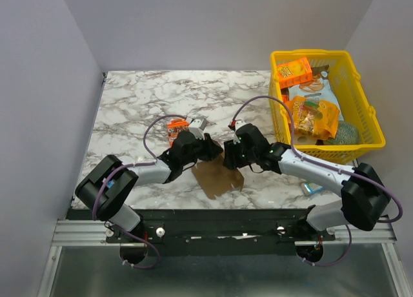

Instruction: Fold the paper box

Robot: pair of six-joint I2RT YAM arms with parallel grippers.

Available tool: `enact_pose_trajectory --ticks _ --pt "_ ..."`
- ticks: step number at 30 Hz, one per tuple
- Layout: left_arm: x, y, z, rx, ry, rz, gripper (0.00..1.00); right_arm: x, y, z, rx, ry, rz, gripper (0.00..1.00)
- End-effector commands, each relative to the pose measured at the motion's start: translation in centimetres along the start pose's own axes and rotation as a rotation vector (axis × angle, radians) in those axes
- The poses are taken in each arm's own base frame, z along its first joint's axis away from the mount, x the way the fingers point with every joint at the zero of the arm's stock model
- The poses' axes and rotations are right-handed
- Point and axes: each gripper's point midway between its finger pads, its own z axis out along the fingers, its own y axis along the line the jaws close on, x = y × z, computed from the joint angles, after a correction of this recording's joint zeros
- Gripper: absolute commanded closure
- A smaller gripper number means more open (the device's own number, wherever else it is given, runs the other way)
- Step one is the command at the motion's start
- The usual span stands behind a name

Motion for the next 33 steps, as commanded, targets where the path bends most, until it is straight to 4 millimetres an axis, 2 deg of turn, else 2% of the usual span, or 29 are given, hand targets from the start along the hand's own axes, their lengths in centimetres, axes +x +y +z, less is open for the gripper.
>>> enact_pose_trajectory --ticks 1,14,23,26,33 --pt "2.6 1.1 -0.8 -0.008 0.074 0.039 0.71 0.3 0.0 0.6 -0.038 0.012 0.009 0.43" --pt "3.1 0.4 -0.9 0.078 0.046 0.087 0.71 1.3 -0.2 0.9 -0.081 0.044 0.038 0.43" --pt "3.4 0.4 -0.6 0.096 0.037 0.072 0.69 2.1 -1.6 1.6 -0.016 0.062 0.035 0.48" --pt "3.0 0.1 -0.6 0.101 0.030 0.073 0.65 2.1 -1.8 1.6 -0.005 0.064 0.025 0.52" --pt "2.0 -0.5 -0.7 0.111 0.012 0.083 0.42 2.2 -2.2 1.6 0.006 0.071 -0.012 0.62"
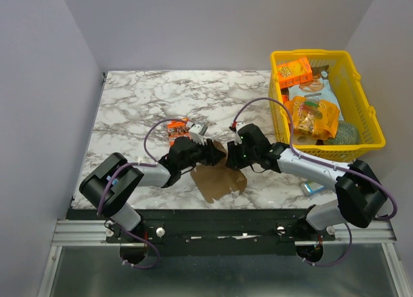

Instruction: Fold the paper box

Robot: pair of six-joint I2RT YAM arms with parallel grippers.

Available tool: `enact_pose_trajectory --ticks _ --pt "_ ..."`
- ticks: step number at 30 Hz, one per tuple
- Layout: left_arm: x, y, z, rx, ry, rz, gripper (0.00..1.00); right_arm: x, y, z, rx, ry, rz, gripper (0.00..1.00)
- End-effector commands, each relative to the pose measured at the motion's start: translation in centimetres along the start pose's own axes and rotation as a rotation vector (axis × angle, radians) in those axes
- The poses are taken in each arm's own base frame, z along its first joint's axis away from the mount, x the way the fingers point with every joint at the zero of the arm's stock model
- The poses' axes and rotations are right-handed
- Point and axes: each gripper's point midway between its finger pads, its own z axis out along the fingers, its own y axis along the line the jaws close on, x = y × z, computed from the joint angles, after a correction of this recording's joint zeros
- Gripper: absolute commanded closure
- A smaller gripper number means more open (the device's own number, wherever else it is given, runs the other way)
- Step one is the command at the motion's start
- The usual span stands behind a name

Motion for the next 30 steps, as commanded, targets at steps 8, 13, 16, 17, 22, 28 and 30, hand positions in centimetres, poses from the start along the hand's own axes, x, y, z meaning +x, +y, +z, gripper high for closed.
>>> enact_pose_trajectory --ticks 8,13,16,17,22,28,30 --pt "-1.6 -0.1 -1.4 -0.017 -0.021 0.047 0.13 1.4 -2.4 0.4 0.091 0.045 -0.061 0.64" --pt "-2.0 0.9 -3.2 -0.078 -0.039 0.102 0.14 1.2 -2.5 0.1 0.089 0.043 -0.119 0.65" --pt "-1.3 2.0 -4.3 -0.123 -0.039 0.114 0.13 1.1 -2.3 0.0 0.082 0.043 -0.176 0.65" --pt "-1.3 2.6 -4.7 -0.140 -0.046 0.097 0.13 0.9 -2.4 0.0 0.091 0.038 -0.192 0.65" --pt "-3.6 4.1 -6.2 -0.212 -0.101 0.018 0.09 0.4 -1.2 -0.2 0.059 0.040 -0.291 0.65" --pt "-7.8 7.6 -7.6 -0.329 -0.187 -0.060 0.02 0.4 -0.3 -0.5 0.017 0.047 -0.365 0.65" --pt "-8.6 7.8 -6.6 -0.333 -0.144 -0.030 0.03 0.5 -0.1 -0.6 0.009 0.047 -0.375 0.65"
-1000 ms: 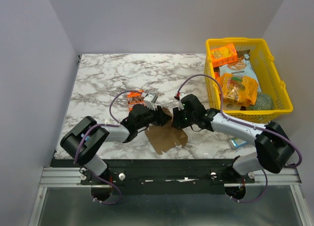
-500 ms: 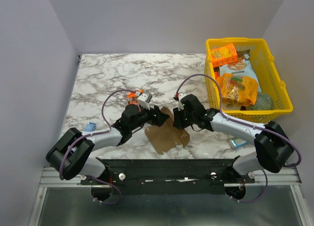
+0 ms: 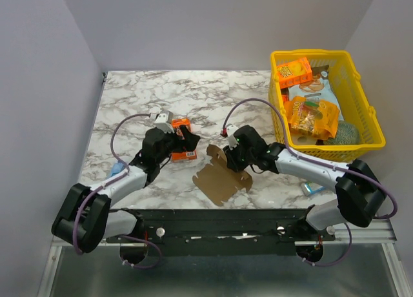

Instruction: Fold the paper box

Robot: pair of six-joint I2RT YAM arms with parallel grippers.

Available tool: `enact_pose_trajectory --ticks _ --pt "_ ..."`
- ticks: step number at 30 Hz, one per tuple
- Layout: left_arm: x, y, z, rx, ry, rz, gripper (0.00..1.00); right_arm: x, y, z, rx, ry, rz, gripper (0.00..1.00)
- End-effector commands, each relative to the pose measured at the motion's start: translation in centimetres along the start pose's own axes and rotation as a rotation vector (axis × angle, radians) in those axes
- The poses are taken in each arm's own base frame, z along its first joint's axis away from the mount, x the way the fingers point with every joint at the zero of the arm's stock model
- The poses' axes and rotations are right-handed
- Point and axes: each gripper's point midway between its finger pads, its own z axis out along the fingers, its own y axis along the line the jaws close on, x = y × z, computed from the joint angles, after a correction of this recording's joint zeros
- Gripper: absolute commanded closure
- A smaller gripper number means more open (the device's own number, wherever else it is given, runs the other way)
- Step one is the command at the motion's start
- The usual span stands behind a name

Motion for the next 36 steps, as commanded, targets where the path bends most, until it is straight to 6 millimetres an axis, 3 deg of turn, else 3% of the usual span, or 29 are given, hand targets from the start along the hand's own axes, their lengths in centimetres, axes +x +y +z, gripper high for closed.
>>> enact_pose_trajectory --ticks 1,2,4,6,7,8,13,20,29,36 --pt "-0.4 1.8 2.4 -0.068 0.082 0.040 0.04 0.2 0.3 -0.5 -0.014 0.022 -0.070 0.65" --pt "-1.0 1.6 3.3 -0.060 0.090 0.057 0.04 0.2 0.3 -0.5 -0.015 0.021 -0.070 0.65" --pt "1.1 2.0 4.6 -0.033 0.174 0.070 0.05 0.3 0.4 -0.6 -0.015 0.021 -0.073 0.65" --pt "1.3 1.3 5.9 0.030 0.194 0.096 0.08 0.2 0.5 -0.6 -0.017 0.015 -0.075 0.65" --pt "3.0 1.3 6.5 0.071 0.252 0.098 0.09 0.1 0.5 -0.7 -0.016 0.009 -0.075 0.65" --pt "3.0 0.7 7.1 0.104 0.258 0.112 0.10 0.2 0.5 -0.7 -0.017 0.010 -0.076 0.65" --pt "5.2 -0.5 8.4 0.231 0.324 0.183 0.12 0.1 0.4 -0.8 -0.010 0.007 -0.077 0.65" --pt "8.2 -2.7 7.8 0.415 0.418 0.220 0.12 0.0 0.1 -0.9 0.009 0.001 -0.073 0.65" --pt "10.1 -3.1 5.3 0.421 0.437 0.193 0.12 0.0 -1.0 -0.3 0.083 0.010 -0.038 0.65" --pt "10.6 -4.9 4.3 0.462 0.416 0.157 0.16 -0.2 -1.7 0.1 0.153 0.010 -0.028 0.65"
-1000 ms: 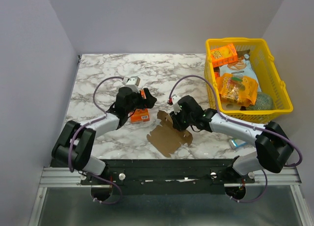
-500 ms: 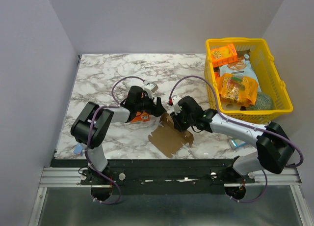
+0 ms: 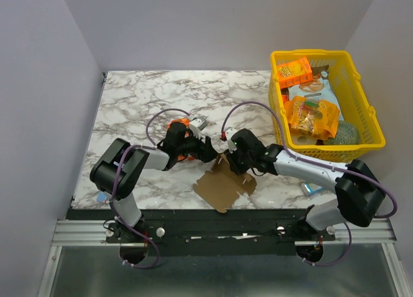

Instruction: Fold the paper box

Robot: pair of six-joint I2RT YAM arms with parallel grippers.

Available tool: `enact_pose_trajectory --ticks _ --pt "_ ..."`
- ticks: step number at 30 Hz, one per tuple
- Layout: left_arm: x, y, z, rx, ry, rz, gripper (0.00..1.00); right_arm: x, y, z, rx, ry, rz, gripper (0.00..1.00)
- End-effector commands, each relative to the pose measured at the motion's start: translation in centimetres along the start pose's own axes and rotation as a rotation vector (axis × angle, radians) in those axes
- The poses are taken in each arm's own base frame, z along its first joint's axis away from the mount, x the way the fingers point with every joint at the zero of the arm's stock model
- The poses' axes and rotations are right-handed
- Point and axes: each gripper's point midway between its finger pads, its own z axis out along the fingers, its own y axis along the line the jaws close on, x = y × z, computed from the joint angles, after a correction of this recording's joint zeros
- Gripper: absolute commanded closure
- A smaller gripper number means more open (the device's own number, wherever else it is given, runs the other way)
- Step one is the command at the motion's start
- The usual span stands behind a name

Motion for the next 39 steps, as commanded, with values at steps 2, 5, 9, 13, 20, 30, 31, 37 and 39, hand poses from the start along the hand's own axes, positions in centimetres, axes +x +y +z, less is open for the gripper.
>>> enact_pose_trajectory --ticks 2,5,9,13,20,30,31,37,39 --pt "1.7 -4.1 -0.4 0.136 0.024 -0.037 0.17 -1.8 -1.5 0.4 0.115 -0.051 0.027 0.65" --pt "2.1 -4.4 -0.4 0.143 0.023 -0.036 0.18 -1.8 -1.7 0.3 0.131 -0.060 0.033 0.65" --pt "3.2 -4.1 -0.3 0.125 0.042 -0.034 0.20 -1.8 -1.7 0.1 0.131 -0.068 0.039 0.65" --pt "3.2 -3.8 -1.0 0.087 -0.006 -0.031 0.20 -1.9 -1.7 0.1 0.131 -0.069 0.034 0.65" --pt "2.0 -2.3 -2.0 -0.041 -0.090 -0.062 0.20 -1.8 -1.1 0.2 0.195 -0.073 -0.030 0.64" --pt "2.6 -1.5 -3.9 -0.124 -0.139 -0.068 0.23 -3.4 0.2 0.2 0.238 -0.122 -0.141 0.63" --pt "2.3 -1.5 -4.2 -0.136 -0.153 -0.065 0.24 -3.6 0.3 0.2 0.238 -0.126 -0.153 0.63" --pt "3.3 0.2 -5.4 -0.244 -0.133 -0.021 0.24 -4.9 1.4 0.9 0.218 -0.148 -0.248 0.63" --pt "3.1 0.5 -5.7 -0.264 -0.142 -0.005 0.24 -4.8 1.8 1.5 0.202 -0.143 -0.264 0.62"
